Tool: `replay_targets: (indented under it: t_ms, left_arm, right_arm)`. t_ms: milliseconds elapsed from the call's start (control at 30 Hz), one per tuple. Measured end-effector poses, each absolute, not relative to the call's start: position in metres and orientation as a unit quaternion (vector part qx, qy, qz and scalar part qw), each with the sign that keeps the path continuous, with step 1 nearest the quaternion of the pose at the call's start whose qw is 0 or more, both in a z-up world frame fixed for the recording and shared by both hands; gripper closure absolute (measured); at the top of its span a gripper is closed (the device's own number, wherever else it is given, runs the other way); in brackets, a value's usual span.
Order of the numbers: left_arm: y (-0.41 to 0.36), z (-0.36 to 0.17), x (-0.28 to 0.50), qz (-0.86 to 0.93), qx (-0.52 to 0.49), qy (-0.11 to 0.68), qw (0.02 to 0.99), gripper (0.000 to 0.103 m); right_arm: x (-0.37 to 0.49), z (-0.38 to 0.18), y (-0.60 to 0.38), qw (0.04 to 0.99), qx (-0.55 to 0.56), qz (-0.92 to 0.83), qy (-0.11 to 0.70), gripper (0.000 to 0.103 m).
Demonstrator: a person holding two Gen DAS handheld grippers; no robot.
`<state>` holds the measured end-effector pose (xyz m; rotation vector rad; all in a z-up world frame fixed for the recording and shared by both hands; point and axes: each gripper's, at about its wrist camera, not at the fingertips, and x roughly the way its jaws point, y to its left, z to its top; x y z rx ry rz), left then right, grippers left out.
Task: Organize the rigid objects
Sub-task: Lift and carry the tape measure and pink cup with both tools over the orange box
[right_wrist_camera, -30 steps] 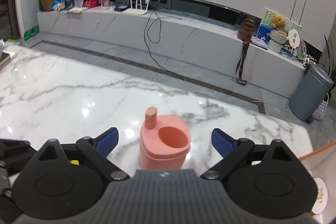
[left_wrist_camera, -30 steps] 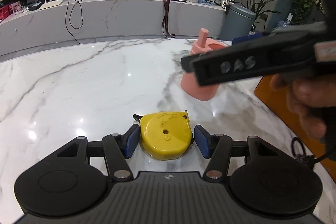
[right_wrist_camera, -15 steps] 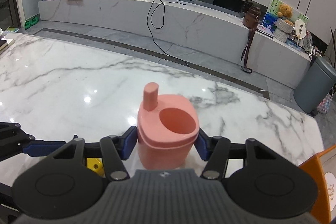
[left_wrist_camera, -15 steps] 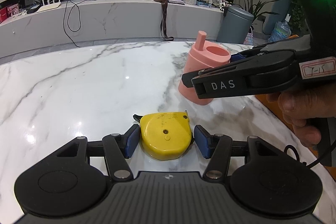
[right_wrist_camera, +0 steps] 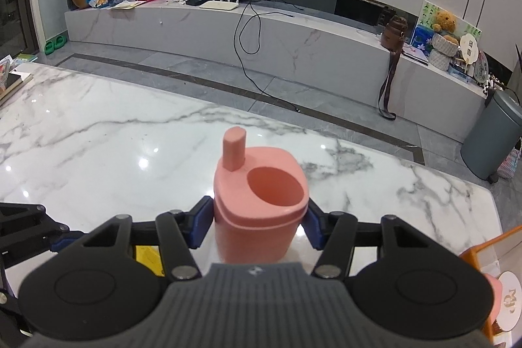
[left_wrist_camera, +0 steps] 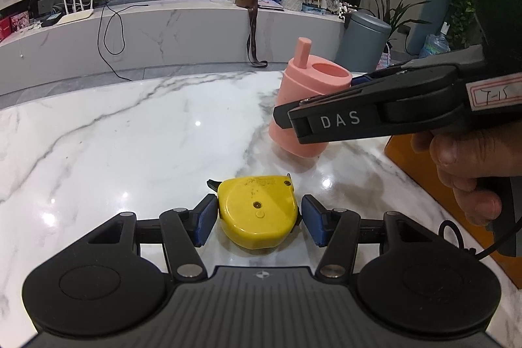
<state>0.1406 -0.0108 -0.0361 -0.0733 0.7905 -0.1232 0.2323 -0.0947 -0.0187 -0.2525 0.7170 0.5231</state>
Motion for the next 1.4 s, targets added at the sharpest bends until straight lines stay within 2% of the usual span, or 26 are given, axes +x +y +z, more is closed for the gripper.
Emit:
replay_targets:
  t_ms: [600, 1400]
  left_arm:
    - [-0.031, 0.005, 0.128, -0.067, -0.030, 0.349, 0.934, 0.038]
    - [-0.102, 0.049, 0.105, -0.107, 0.024, 0.315, 0.943, 0.038]
  right_arm:
    - [0.206, 0.028, -0.130, 0.912, -0.108, 0.243, 0.312, 0.046]
    - [0.153, 0.091, -0.209, 0.936, -0.090, 0.205, 0.271, 0.046]
